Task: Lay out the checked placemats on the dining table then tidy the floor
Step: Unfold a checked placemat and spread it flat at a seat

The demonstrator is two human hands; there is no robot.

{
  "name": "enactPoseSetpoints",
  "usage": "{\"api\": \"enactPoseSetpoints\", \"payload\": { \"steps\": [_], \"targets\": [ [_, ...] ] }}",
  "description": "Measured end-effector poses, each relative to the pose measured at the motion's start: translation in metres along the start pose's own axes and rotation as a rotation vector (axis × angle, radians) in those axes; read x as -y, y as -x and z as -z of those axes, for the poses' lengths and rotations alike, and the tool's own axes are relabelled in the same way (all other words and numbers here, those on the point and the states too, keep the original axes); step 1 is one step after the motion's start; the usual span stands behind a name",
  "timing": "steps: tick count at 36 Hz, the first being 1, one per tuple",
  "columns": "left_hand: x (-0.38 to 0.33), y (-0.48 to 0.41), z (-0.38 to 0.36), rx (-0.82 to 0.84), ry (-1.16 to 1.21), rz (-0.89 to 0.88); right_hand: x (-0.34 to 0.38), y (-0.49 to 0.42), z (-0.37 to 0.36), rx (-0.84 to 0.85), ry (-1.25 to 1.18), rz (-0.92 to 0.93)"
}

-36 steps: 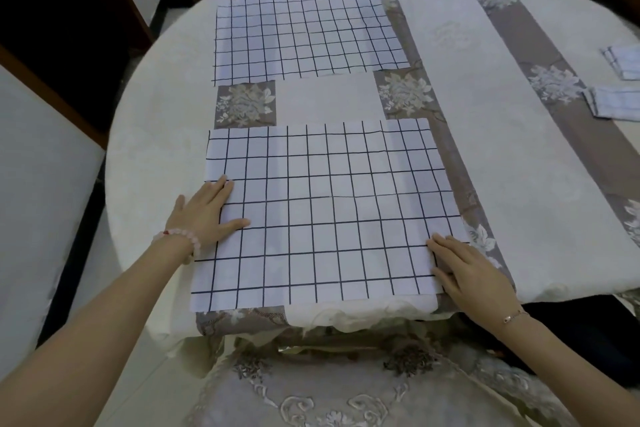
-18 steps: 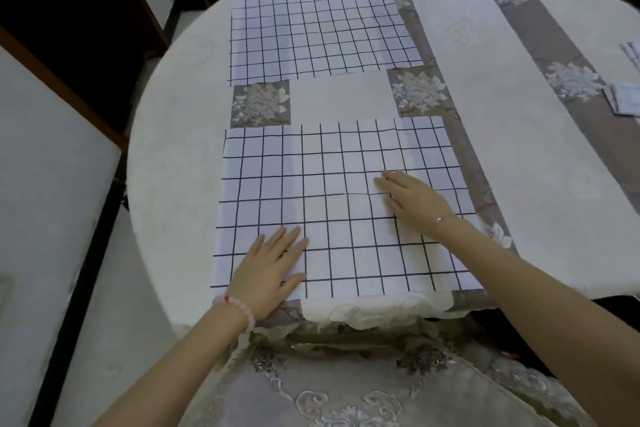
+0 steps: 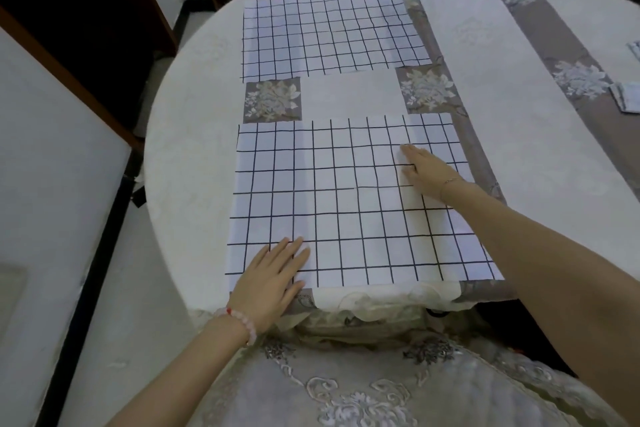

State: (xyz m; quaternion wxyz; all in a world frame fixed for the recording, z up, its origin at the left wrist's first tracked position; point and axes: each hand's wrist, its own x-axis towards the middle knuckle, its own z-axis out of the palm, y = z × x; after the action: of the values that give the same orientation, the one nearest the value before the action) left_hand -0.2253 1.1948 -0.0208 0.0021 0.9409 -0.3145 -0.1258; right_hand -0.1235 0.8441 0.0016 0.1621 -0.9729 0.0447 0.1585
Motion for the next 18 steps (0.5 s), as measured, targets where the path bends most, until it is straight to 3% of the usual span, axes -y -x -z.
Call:
{"api": "enactPoseSetpoints", "payload": {
  "steps": [4,9,13,18],
  "targets": [
    [-0.002,-0.002,0.009,0.024,0.02,0.007,0.003,0.027,0.011,-0.126,-0.14,-0.07],
    [-0.003,-0.004,0.021,-0.089,0.11,-0.026,-0.004,0.081,0.013,-0.17,-0.444,-0.195],
    [-0.017,-0.004,0.033,-0.183,0.391,0.055,-0.015,0.136,0.014,-0.168,-0.777,-0.306],
    [-0.061,-0.008,0.052,-0.15,0.94,0.215,-0.038,0.211,0.01,-0.226,-0.997,-0.45]
  ]
}}
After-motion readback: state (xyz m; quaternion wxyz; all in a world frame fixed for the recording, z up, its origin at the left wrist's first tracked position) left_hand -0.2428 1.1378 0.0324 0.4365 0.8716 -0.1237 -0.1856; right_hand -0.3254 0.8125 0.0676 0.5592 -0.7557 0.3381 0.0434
